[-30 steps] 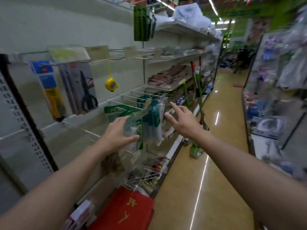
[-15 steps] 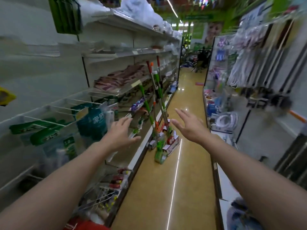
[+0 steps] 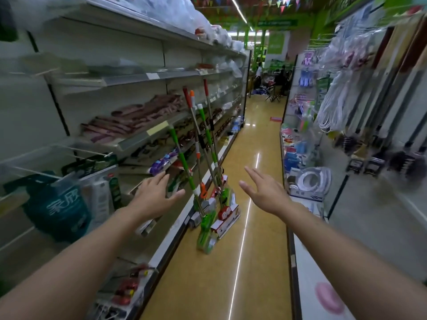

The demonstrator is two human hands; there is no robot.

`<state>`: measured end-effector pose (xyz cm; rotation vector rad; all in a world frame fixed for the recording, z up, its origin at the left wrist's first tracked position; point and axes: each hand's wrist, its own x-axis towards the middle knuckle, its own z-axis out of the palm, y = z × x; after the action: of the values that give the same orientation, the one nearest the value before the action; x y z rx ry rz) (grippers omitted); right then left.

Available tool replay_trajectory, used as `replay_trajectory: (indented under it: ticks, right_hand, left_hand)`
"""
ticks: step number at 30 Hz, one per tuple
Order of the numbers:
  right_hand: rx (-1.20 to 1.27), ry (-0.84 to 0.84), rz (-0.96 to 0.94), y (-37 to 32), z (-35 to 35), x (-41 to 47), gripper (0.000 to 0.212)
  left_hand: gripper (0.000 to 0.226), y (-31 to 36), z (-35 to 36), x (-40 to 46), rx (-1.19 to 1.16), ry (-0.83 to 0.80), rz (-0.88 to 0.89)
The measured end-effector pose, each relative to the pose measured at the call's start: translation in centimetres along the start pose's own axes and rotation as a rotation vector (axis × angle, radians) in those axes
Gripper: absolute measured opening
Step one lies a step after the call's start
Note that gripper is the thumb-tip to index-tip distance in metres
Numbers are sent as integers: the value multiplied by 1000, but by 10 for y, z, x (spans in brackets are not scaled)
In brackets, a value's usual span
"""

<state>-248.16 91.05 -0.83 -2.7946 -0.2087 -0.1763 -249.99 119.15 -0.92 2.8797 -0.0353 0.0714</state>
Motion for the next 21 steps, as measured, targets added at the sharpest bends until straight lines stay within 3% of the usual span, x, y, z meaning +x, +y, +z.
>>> replay_trajectory:
  ticks: [6,13,21]
  right_hand:
    - [19,-53,8,38,26,118,66]
    - [34,-71,-62,53,20,268,69]
    - [81,-109,-122,98,41,416,71]
  left_hand:
    - [66,0,38,128,-142,-9,-57]
    - [85,5,43,289,-104,7,-97]
    - [73,37,60,417,-103,6,-160]
